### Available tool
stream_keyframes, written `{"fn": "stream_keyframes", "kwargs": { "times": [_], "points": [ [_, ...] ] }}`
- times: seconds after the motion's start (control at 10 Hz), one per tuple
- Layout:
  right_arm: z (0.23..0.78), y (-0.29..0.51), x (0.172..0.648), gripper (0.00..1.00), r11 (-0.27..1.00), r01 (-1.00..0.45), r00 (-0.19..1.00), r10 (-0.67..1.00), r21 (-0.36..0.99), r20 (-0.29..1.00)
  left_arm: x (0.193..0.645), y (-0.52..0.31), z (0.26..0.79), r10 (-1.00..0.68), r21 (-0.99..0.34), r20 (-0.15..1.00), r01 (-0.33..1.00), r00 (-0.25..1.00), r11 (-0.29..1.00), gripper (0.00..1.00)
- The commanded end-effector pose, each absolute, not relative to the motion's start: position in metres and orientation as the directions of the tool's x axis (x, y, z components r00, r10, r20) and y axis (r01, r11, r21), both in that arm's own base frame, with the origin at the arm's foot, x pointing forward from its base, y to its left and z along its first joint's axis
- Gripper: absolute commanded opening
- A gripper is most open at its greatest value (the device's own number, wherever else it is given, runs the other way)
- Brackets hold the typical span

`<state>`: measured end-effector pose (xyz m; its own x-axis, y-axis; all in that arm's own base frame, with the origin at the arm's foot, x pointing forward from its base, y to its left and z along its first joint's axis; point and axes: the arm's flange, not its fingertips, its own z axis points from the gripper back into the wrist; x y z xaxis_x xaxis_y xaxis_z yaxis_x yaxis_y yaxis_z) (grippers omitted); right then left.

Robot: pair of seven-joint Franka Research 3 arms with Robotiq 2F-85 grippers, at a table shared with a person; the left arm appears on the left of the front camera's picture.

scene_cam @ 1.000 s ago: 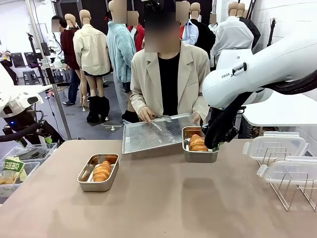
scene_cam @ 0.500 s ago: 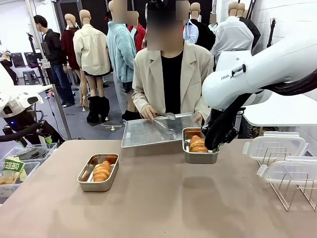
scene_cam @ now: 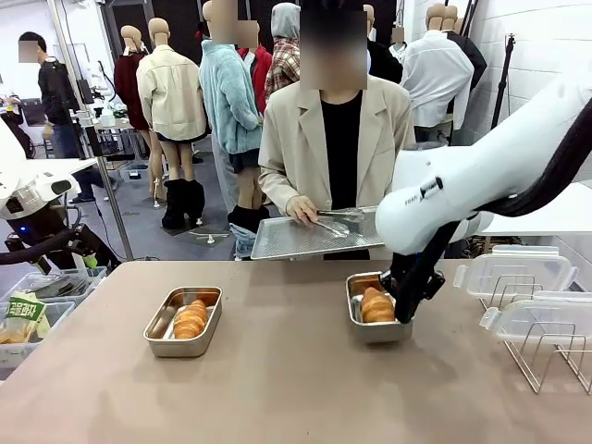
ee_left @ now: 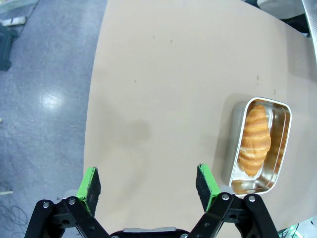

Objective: Place the bread in airtight containers.
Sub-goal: Once an object is inside an Airtight Container , place the container in the center of the table.

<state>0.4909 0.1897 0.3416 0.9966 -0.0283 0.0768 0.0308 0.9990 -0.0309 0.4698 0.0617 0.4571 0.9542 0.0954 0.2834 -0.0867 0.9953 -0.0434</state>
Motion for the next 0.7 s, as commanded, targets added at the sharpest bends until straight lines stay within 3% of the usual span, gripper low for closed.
{"fn": "stream_keyframes", "kwargs": {
  "times": [0.0,0.2,0.3,0.6],
  "points": [
    [0.329,0.193,0.497,0.0,0.996,0.058,0.99,-0.048,-0.073,0.131,0.468,0.064,0.459,0.089,-0.034,0.284,-0.083,0.955,0.996,1.0],
    [0.324,0.187,0.492,0.0,0.997,0.059,0.992,-0.054,-0.044,0.115,0.468,0.064,0.459,0.089,-0.034,0.284,-0.083,0.955,0.996,1.0],
    [0.323,0.187,0.49,0.11,0.997,0.06,0.992,-0.055,-0.04,0.115,0.468,0.064,0.459,0.089,-0.034,0.284,-0.083,0.955,0.996,1.0],
    [0.332,0.184,0.484,0.67,0.993,0.102,0.988,-0.095,-0.055,0.122,0.468,0.064,0.459,0.089,-0.034,0.284,-0.083,0.955,0.996,1.0]
  ]
}}
